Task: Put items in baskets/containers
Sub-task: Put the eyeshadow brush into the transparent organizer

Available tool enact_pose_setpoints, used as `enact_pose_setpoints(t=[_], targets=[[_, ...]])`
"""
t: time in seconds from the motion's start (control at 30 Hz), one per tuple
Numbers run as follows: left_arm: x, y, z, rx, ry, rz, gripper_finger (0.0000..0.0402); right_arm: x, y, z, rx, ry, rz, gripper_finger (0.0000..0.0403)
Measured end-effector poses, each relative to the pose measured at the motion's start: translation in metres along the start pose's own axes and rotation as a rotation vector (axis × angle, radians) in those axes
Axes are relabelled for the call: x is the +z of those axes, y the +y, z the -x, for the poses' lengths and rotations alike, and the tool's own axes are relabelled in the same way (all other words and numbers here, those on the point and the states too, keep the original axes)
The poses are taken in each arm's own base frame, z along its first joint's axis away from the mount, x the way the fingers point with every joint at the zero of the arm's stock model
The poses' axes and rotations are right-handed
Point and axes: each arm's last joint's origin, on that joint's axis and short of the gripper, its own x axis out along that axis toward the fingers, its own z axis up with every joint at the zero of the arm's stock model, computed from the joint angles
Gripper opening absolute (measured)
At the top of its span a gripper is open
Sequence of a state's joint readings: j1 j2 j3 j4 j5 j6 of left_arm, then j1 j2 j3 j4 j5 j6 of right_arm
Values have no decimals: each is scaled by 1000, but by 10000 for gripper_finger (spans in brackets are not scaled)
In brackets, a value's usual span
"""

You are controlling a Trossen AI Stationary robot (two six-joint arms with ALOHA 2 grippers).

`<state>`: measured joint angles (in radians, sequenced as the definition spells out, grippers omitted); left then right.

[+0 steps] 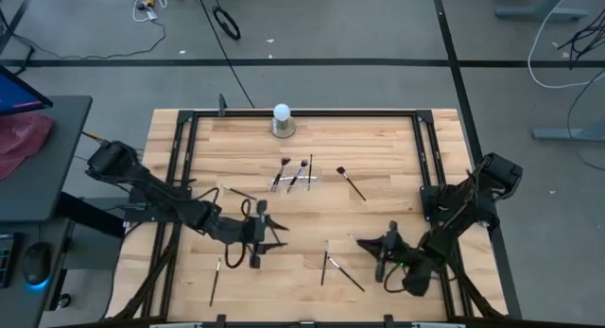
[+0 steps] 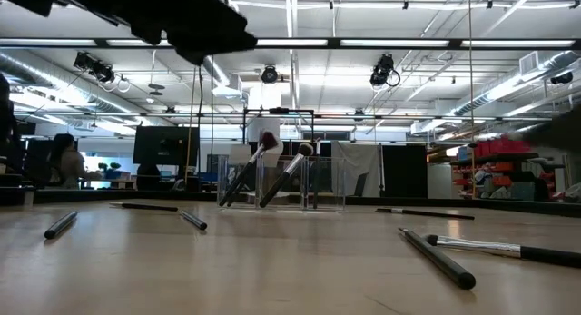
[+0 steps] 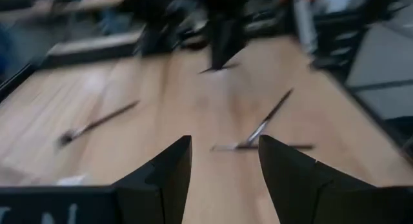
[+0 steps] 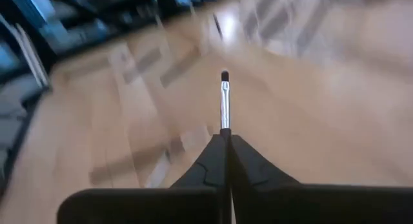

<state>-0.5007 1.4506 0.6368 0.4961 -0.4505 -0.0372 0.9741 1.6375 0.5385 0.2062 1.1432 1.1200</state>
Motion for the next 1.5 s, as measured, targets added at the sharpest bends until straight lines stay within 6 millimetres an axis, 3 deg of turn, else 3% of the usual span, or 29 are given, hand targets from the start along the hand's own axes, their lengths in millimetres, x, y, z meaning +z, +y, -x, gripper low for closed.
enact_pose_setpoints(t=[0.23,0.37,0.5,0.73,0.87,1.0,1.5], targets=[[-7,-9,-22,-75,-186,-29,188,56,29,-26,144,-223,91,2],[-9,-4,-34,-102,-296,18,188,83,36,-37,288,-315,152,2],[1,2,-46,-148,-404,46,198,103,49,-52,391,-341,229,2],[25,-2,-58,-281,-501,-48,260,114,67,-72,449,-366,325,2],[31,-10,-56,-283,-538,-128,265,110,69,-76,457,-358,342,2],[38,-16,-55,-294,-563,-144,231,109,69,-76,458,-356,343,2],[40,-10,-60,-275,-538,-142,32,109,70,-75,465,-356,326,5]])
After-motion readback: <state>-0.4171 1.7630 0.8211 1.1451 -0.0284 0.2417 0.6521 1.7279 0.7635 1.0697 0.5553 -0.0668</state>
